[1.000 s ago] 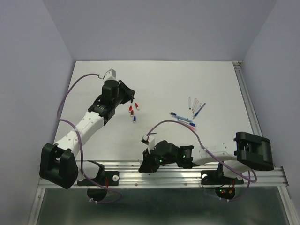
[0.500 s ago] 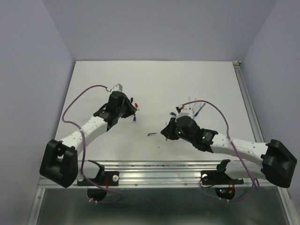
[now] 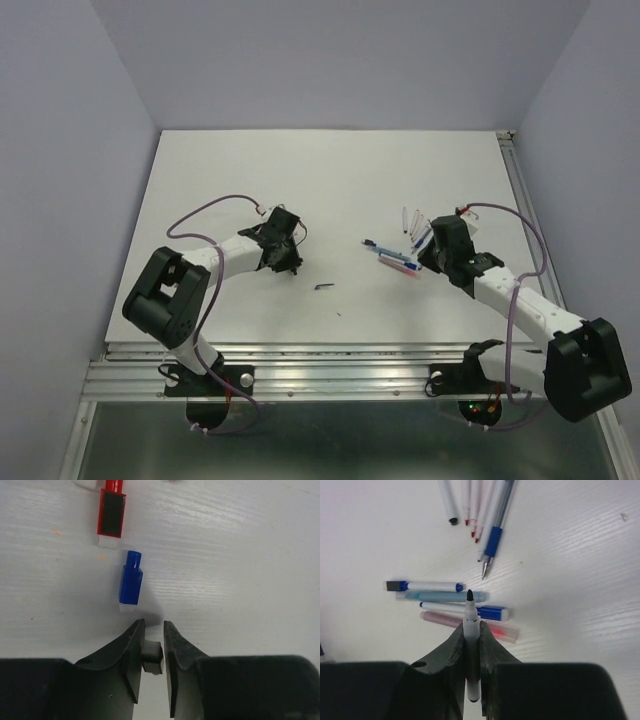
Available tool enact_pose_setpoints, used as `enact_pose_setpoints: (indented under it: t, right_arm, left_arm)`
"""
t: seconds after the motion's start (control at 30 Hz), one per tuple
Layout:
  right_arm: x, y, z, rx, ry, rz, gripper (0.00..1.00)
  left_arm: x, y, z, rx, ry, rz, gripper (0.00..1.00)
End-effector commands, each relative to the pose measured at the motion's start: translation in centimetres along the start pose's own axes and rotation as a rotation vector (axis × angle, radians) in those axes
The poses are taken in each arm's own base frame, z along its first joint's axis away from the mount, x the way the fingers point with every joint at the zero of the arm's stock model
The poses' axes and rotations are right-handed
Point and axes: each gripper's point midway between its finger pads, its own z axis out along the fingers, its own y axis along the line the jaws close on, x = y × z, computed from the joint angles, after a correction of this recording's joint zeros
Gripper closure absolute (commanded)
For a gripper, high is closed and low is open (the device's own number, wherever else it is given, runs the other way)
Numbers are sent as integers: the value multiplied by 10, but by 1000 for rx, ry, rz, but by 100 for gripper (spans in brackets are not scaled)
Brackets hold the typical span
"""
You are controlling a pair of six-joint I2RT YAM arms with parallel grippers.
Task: Open the pen caps
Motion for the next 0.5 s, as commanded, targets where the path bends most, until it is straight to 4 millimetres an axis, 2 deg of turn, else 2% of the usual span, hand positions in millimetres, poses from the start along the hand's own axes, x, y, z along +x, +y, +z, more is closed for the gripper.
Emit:
enact_pose_setpoints:
  t: [0.0, 0.03, 0.13, 0.3, 0.33, 0.37, 0.47]
  right_arm:
    - [-25, 0, 13, 1, 6, 15, 93]
    - [-29, -9, 22, 32, 12, 26, 92]
    - [-41, -20, 40, 80, 21, 49, 90]
    - [-56, -28, 62, 148, 4, 45, 85]
    - [-64, -30, 67, 161, -6, 51, 85]
    - [-65, -32, 70, 169, -3, 50, 85]
    - [-62, -44, 87, 221, 28, 50, 83]
  left_arm:
    - [-13, -11, -7, -11, -35, 30, 66]
    - [-13, -14, -8, -9, -36, 34, 63]
    - [-14, -16, -14, -9, -46, 42, 49]
    - [-17, -23, -27, 14, -53, 56, 39]
    - [-19, -26, -32, 24, -62, 58, 38]
    - [-20, -27, -34, 28, -67, 58, 32]
    - [-26, -32, -48, 56, -93, 63, 26]
